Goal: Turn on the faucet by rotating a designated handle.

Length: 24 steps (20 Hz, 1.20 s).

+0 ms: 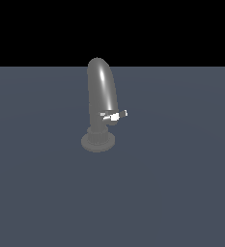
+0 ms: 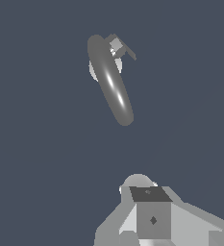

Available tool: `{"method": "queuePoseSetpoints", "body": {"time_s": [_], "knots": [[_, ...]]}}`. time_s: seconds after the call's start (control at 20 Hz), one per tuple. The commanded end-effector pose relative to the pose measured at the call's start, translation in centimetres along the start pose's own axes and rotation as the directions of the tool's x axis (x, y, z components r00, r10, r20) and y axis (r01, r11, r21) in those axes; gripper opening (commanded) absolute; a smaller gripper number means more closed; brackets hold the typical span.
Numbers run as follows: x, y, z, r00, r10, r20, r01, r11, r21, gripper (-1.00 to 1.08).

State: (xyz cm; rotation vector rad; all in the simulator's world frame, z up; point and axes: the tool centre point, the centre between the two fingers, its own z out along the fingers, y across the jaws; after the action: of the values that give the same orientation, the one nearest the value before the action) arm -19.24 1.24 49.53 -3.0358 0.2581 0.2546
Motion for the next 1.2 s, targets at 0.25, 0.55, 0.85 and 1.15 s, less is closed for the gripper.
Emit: {"method": "queuePoseSetpoints", "body": {"time_s": [0.25, 0.55, 0.85, 1.15], "knots": [[3.7, -1.1, 0.4, 0.987, 0.098, 0.130, -0.102, 0.994, 0.025, -1.00], [6.7, -1.7, 1.1, 0.956, 0.174, 0.236, -0.187, 0.982, 0.035, -1.00], [9.8, -2.1, 2.1, 0.907, 0.245, 0.342, -0.273, 0.961, 0.036, -1.00], [12.8, -2.3, 3.4, 0.840, 0.309, 0.447, -0.358, 0.933, 0.027, -1.00]]}}
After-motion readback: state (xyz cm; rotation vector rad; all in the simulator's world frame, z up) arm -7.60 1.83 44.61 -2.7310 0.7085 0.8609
